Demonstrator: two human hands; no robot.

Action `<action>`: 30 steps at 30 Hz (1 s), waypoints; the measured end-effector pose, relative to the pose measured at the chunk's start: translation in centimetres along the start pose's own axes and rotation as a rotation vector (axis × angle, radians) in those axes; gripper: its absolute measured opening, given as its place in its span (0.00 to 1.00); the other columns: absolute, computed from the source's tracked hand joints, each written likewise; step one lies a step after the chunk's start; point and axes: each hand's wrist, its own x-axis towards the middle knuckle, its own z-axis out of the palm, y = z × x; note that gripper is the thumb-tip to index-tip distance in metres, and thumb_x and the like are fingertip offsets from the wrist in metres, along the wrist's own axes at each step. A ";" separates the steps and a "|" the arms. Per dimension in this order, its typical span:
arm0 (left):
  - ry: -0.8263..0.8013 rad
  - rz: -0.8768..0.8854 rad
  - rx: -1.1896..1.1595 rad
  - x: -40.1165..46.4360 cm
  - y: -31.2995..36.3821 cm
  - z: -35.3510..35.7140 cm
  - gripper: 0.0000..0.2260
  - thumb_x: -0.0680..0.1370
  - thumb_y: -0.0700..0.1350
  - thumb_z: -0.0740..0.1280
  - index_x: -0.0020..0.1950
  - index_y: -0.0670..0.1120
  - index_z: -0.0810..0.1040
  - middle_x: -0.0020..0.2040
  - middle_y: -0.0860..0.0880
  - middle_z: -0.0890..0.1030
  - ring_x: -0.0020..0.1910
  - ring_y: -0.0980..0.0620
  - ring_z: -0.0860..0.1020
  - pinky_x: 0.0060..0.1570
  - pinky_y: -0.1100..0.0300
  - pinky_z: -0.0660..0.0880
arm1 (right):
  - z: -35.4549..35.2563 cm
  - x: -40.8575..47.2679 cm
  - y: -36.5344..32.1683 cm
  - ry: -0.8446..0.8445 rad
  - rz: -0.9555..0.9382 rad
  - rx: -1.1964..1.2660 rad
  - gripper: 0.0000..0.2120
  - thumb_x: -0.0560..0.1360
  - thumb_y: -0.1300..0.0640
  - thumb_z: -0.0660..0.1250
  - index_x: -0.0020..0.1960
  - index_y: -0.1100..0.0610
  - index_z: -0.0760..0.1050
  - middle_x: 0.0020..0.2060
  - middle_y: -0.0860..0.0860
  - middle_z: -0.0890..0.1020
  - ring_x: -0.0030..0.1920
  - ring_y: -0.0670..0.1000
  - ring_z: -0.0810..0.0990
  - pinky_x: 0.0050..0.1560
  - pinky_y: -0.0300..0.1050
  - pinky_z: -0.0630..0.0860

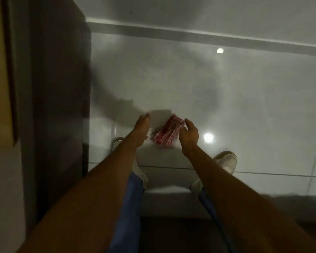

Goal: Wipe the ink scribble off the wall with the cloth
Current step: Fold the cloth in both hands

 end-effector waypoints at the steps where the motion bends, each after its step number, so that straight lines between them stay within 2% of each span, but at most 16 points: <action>1: 0.038 -0.013 0.054 1.1 -1.0 -1.1 0.25 0.89 0.54 0.53 0.85 0.46 0.61 0.84 0.44 0.65 0.80 0.40 0.68 0.77 0.42 0.70 | 0.0 -0.2 0.6 0.001 0.020 -0.054 0.21 0.85 0.60 0.63 0.77 0.57 0.73 0.74 0.57 0.78 0.73 0.58 0.77 0.75 0.51 0.74; 3: 0.060 -0.043 0.185 3.3 -3.1 -2.3 0.22 0.89 0.48 0.55 0.82 0.41 0.67 0.80 0.40 0.70 0.76 0.38 0.72 0.76 0.43 0.72 | 0.5 0.5 2.0 -0.035 0.023 -0.167 0.19 0.84 0.60 0.64 0.74 0.60 0.76 0.70 0.58 0.81 0.68 0.59 0.81 0.70 0.50 0.77; 6: 0.014 0.034 0.286 6.8 -7.0 -1.8 0.19 0.87 0.44 0.58 0.78 0.41 0.73 0.78 0.40 0.74 0.75 0.39 0.74 0.74 0.47 0.72 | 2.7 2.4 3.6 -0.026 -0.006 -0.264 0.20 0.82 0.53 0.68 0.71 0.62 0.78 0.64 0.59 0.84 0.64 0.59 0.84 0.67 0.50 0.81; 9: -0.045 0.269 0.374 8.8 -9.1 0.5 0.24 0.84 0.45 0.67 0.80 0.44 0.72 0.77 0.42 0.76 0.75 0.42 0.75 0.70 0.56 0.72 | 5.8 5.1 4.5 0.081 0.010 -0.231 0.25 0.79 0.56 0.71 0.73 0.63 0.73 0.68 0.60 0.82 0.67 0.60 0.82 0.71 0.58 0.79; 12: -0.006 0.515 0.751 10.6 -9.1 3.2 0.25 0.79 0.55 0.71 0.74 0.47 0.75 0.69 0.42 0.81 0.67 0.38 0.79 0.66 0.47 0.76 | 7.3 7.3 5.5 0.236 0.055 -0.079 0.32 0.73 0.60 0.76 0.74 0.60 0.67 0.68 0.60 0.79 0.67 0.61 0.81 0.70 0.57 0.80; 14: 0.058 0.531 0.940 11.8 -8.4 4.3 0.24 0.79 0.55 0.70 0.72 0.45 0.76 0.67 0.41 0.81 0.66 0.36 0.79 0.66 0.46 0.73 | 7.3 8.3 5.9 0.251 0.069 -0.019 0.39 0.70 0.61 0.80 0.76 0.57 0.65 0.67 0.60 0.80 0.66 0.61 0.82 0.67 0.57 0.82; 16: 0.029 0.481 0.864 12.2 -7.0 4.4 0.18 0.80 0.53 0.69 0.65 0.43 0.79 0.62 0.41 0.84 0.62 0.38 0.81 0.60 0.48 0.74 | 6.1 8.8 6.2 0.184 0.041 -0.143 0.39 0.69 0.56 0.82 0.75 0.57 0.69 0.67 0.59 0.79 0.67 0.60 0.81 0.67 0.58 0.82; 18: -0.083 0.427 0.664 11.6 -5.9 3.6 0.10 0.83 0.47 0.66 0.55 0.42 0.82 0.54 0.40 0.85 0.53 0.41 0.83 0.55 0.47 0.79 | 4.1 8.4 5.6 0.094 -0.021 -0.412 0.34 0.69 0.43 0.82 0.69 0.57 0.77 0.65 0.57 0.75 0.68 0.59 0.76 0.66 0.57 0.82; 20: -0.191 0.436 0.561 9.7 -4.8 2.4 0.11 0.84 0.43 0.65 0.50 0.38 0.82 0.49 0.39 0.84 0.47 0.46 0.81 0.57 0.44 0.80 | 2.0 6.9 4.0 -0.007 -0.161 -0.637 0.31 0.69 0.35 0.79 0.63 0.55 0.83 0.65 0.55 0.74 0.68 0.58 0.72 0.65 0.54 0.78; 21: -0.220 0.453 0.523 8.3 -4.2 1.7 0.10 0.83 0.43 0.66 0.50 0.38 0.82 0.48 0.41 0.84 0.45 0.49 0.80 0.54 0.45 0.80 | 1.2 5.7 2.7 -0.065 -0.266 -0.696 0.28 0.70 0.36 0.78 0.61 0.54 0.84 0.65 0.55 0.76 0.68 0.57 0.73 0.66 0.54 0.77; 23: -0.219 0.501 0.404 4.4 -2.8 -0.1 0.02 0.81 0.39 0.68 0.53 0.42 0.80 0.50 0.49 0.81 0.47 0.55 0.79 0.49 0.56 0.77 | -0.3 2.3 -0.7 -0.190 -0.415 -0.639 0.22 0.72 0.43 0.79 0.61 0.51 0.81 0.63 0.53 0.83 0.65 0.55 0.78 0.67 0.55 0.78; 24: -0.217 0.511 0.321 2.1 -1.9 -1.3 0.07 0.81 0.38 0.70 0.58 0.46 0.77 0.54 0.51 0.79 0.52 0.56 0.79 0.51 0.61 0.76 | -0.8 0.2 -2.7 -0.253 -0.467 -0.590 0.21 0.72 0.47 0.80 0.60 0.53 0.80 0.60 0.52 0.85 0.61 0.53 0.81 0.64 0.54 0.81; 26: -0.258 0.547 0.190 -3.0 0.4 -4.3 0.15 0.80 0.38 0.72 0.64 0.51 0.74 0.63 0.52 0.78 0.63 0.52 0.78 0.62 0.60 0.77 | -1.8 -4.0 -7.4 -0.363 -0.599 -0.526 0.12 0.73 0.54 0.80 0.54 0.55 0.82 0.55 0.48 0.87 0.52 0.50 0.85 0.55 0.52 0.85; 27: -0.294 0.573 0.147 -5.6 1.8 -6.1 0.16 0.80 0.39 0.72 0.64 0.52 0.75 0.63 0.52 0.79 0.65 0.51 0.79 0.66 0.57 0.77 | -2.2 -6.3 -10.0 -0.416 -0.650 -0.487 0.08 0.74 0.57 0.80 0.49 0.53 0.82 0.50 0.43 0.87 0.48 0.47 0.85 0.50 0.47 0.85; 28: -0.338 0.591 0.103 -8.4 3.3 -8.2 0.14 0.79 0.41 0.73 0.63 0.54 0.77 0.62 0.54 0.81 0.64 0.52 0.80 0.66 0.55 0.78 | -2.4 -8.9 -13.0 -0.457 -0.671 -0.441 0.08 0.74 0.59 0.79 0.46 0.51 0.81 0.44 0.39 0.86 0.44 0.44 0.84 0.46 0.42 0.83; 30: -0.385 0.586 0.004 -14.4 6.2 -12.4 0.16 0.75 0.50 0.75 0.61 0.59 0.80 0.60 0.56 0.84 0.62 0.55 0.83 0.60 0.59 0.82 | -2.2 -14.0 -19.2 -0.478 -0.673 -0.302 0.07 0.76 0.60 0.77 0.45 0.52 0.79 0.40 0.43 0.83 0.41 0.47 0.82 0.43 0.44 0.81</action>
